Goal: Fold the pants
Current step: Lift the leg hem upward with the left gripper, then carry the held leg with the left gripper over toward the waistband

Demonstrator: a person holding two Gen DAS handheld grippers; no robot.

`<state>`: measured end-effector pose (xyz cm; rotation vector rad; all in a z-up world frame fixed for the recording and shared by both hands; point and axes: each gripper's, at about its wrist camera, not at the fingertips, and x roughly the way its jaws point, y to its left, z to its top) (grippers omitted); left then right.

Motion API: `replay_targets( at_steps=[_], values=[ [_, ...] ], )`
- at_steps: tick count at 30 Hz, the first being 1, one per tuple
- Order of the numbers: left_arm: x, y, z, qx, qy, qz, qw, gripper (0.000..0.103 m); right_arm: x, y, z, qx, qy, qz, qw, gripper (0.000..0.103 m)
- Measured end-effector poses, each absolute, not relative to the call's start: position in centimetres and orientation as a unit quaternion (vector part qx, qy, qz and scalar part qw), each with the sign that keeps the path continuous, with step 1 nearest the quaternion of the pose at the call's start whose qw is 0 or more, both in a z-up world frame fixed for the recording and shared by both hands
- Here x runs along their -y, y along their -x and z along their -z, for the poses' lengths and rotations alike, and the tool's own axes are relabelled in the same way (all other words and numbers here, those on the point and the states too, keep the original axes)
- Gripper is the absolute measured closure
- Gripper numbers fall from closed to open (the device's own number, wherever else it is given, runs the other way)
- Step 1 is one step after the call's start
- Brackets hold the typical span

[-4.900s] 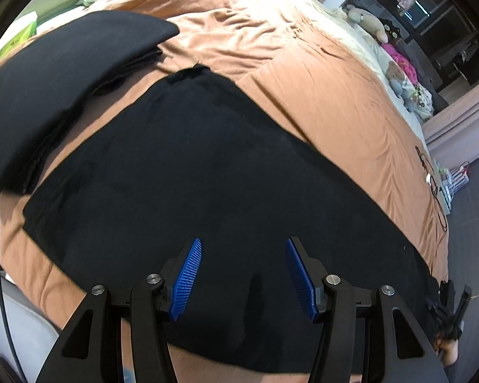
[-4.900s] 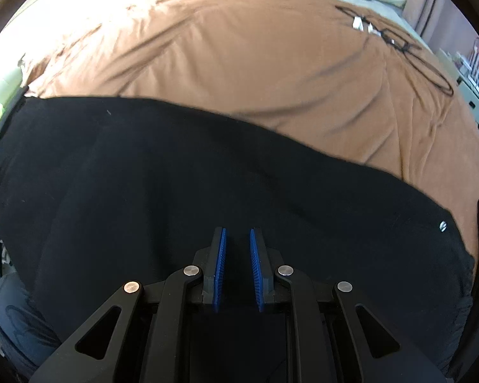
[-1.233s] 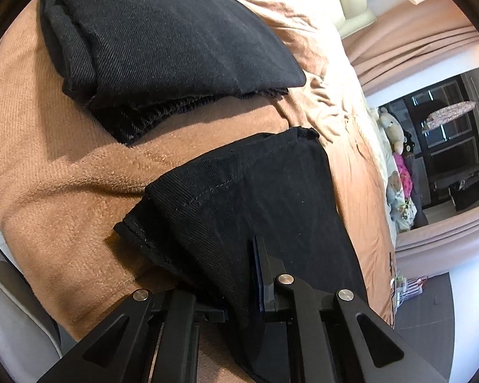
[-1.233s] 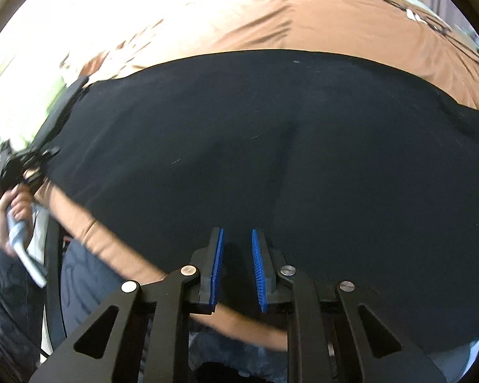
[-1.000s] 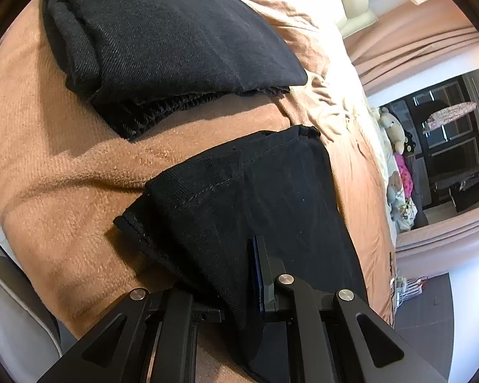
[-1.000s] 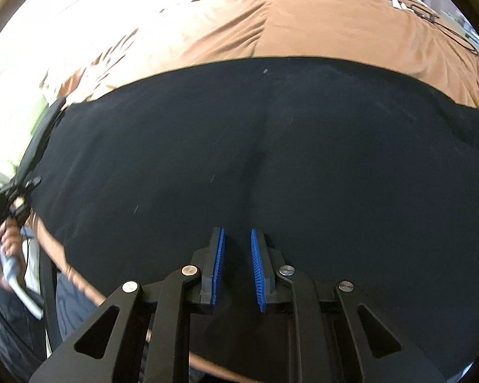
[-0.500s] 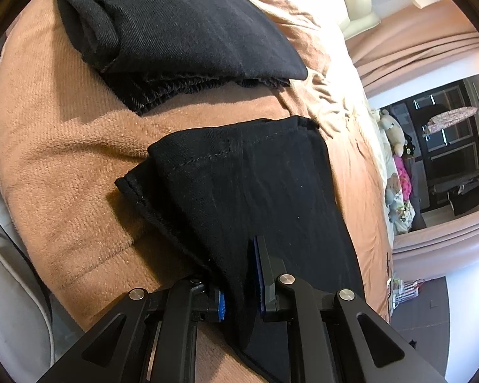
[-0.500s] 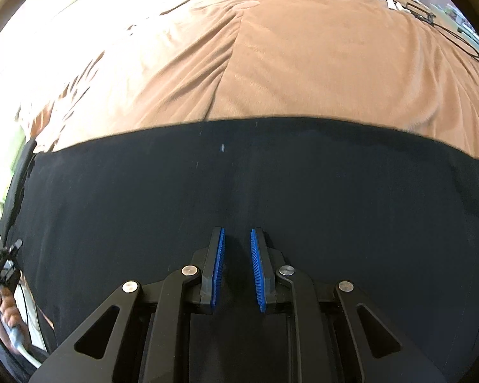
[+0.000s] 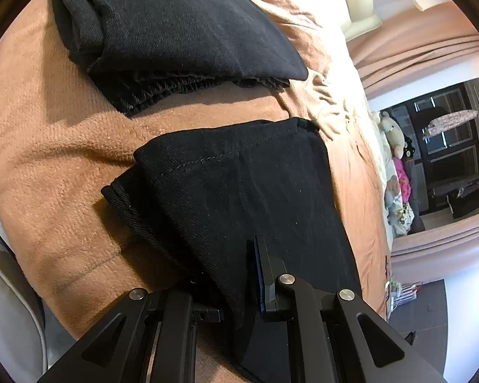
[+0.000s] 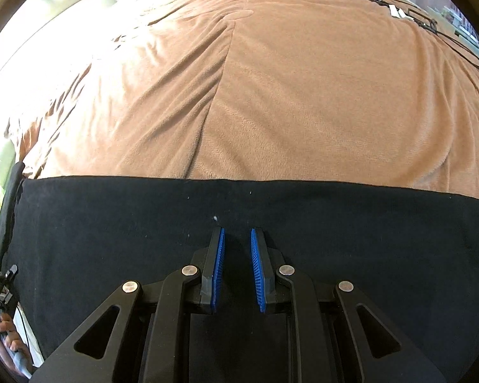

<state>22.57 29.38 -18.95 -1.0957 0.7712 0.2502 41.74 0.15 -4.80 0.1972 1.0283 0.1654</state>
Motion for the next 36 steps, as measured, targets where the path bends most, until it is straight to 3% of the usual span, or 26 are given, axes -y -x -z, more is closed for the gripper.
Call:
replay_targets(
  at_steps=[5,13,31,36],
  values=[
    [-29.4,-22.4,17.9,-0.345,0.505,-0.109,0.783,0.097,0.0,-39.0,4.7,-0.497,-0.100,-0.098,0.857,0.089],
    [-28.5,-23.4,13.1,-0.316,0.484,-0.067,0.813,0.099,0.4,-34.6,5.0,-0.497,-0.121,-0.126,0.850,0.089],
    [-20.0,-26.8,-2.1,-0.267,0.400,0.070,0.874,0.099,1.5,-27.3,6.4,-0.498,-0.183,-0.186,0.827,0.089],
    [-15.9,-27.5,-6.5,-0.260,0.372,0.105,0.885,0.099,4.0,-25.8,4.5,-0.459,-0.182,-0.181,0.851,0.089]
  ],
)
